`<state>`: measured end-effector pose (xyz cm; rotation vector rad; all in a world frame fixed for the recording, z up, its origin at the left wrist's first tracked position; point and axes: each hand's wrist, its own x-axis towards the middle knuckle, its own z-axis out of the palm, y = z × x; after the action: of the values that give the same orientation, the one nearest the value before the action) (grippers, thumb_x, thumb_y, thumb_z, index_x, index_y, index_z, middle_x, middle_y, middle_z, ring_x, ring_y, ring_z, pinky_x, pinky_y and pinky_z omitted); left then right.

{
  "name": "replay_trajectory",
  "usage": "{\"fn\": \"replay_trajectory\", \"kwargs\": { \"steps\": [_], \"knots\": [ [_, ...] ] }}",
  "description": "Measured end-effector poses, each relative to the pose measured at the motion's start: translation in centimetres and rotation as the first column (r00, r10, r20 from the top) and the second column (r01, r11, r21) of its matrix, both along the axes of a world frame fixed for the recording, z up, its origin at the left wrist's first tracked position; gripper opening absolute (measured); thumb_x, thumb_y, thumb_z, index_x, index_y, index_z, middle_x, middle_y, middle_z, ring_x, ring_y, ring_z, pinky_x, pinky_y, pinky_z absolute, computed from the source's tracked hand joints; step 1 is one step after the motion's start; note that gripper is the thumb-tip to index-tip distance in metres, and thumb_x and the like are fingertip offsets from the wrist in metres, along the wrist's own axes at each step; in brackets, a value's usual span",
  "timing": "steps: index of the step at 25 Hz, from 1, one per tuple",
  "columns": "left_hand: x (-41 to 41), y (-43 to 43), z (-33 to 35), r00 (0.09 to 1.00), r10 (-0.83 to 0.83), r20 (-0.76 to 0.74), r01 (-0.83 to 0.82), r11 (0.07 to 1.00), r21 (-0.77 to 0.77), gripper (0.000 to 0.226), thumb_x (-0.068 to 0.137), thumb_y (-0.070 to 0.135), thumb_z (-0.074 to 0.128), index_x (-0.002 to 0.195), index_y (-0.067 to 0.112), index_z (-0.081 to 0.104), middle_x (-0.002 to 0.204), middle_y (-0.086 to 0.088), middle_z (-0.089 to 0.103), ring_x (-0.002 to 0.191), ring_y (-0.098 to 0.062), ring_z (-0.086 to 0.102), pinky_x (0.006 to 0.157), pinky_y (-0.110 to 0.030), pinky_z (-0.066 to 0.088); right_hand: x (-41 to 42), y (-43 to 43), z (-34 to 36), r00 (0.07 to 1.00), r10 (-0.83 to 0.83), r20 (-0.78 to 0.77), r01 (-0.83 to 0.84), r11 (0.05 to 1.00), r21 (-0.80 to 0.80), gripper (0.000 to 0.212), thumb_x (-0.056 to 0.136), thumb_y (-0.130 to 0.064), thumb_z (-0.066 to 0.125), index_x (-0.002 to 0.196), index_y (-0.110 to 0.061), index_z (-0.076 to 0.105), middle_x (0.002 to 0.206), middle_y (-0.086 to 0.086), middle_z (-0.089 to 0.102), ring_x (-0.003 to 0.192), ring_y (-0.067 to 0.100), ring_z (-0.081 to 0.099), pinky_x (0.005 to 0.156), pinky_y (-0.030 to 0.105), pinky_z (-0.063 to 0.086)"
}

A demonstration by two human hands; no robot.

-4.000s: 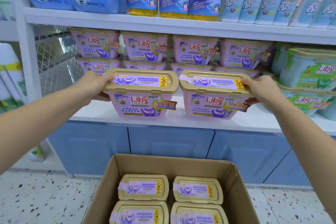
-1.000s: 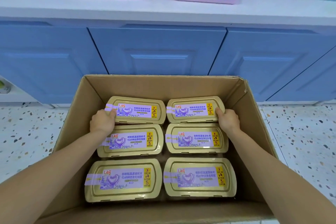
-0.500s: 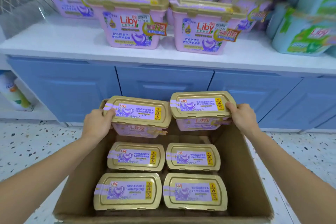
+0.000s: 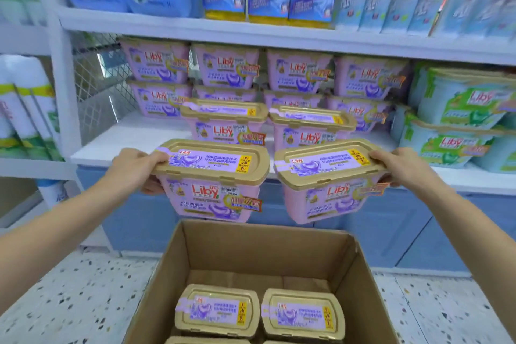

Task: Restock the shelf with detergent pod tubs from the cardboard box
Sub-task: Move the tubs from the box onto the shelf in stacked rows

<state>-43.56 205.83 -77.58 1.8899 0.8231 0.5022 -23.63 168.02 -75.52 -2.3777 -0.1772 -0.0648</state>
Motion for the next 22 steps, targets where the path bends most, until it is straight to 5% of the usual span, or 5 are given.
{"fn": "replay_trajectory", "kwargs": {
  "steps": [5, 13, 22],
  "knots": [
    [1.8, 0.7, 6.7, 0.998, -0.025, 0.064, 0.024, 1.0, 0.006, 0.026, 0.083, 0.021, 0.056, 0.071, -0.001, 0.061, 0.039, -0.008, 0.062, 0.033, -0.02, 0.061, 0.036, -0.026, 0.05, 1.9, 1.6, 6.8, 0.999, 0.031, 0.008, -0.032, 0.992, 0.12, 0.03, 0.083, -0.031, 0.055, 0.081, -0.002, 0.061, 0.064, 0.016, 0.062, 0.062, 0.031, 0.062, 0.059, 0.032, 0.049],
    [6.0, 2.0, 15.0, 0.985, -0.012, 0.173, 0.004, 0.999, 0.045, 0.027, 0.082, 0.023, 0.055, 0.071, 0.0, 0.061, 0.036, -0.011, 0.06, 0.03, -0.02, 0.059, 0.033, -0.025, 0.049, 5.5, 4.3, 13.4, 0.983, -0.078, 0.164, 0.057, 0.99, 0.129, 0.044, 0.076, -0.049, 0.05, 0.072, -0.006, 0.06, 0.076, 0.018, 0.068, 0.072, 0.035, 0.067, 0.078, 0.043, 0.056],
    [12.3, 3.1, 13.6, 0.993, -0.01, 0.121, 0.006, 0.999, 0.031, 0.03, 0.079, 0.024, 0.056, 0.073, -0.005, 0.061, 0.038, -0.014, 0.061, 0.033, -0.023, 0.062, 0.048, -0.035, 0.056, 9.2, 6.9, 10.3, 0.962, -0.218, 0.163, 0.206, 0.975, 0.087, 0.07, 0.076, -0.065, 0.038, 0.101, -0.004, 0.061, 0.105, 0.019, 0.067, 0.094, 0.039, 0.062, 0.088, 0.046, 0.05]
  ]
}}
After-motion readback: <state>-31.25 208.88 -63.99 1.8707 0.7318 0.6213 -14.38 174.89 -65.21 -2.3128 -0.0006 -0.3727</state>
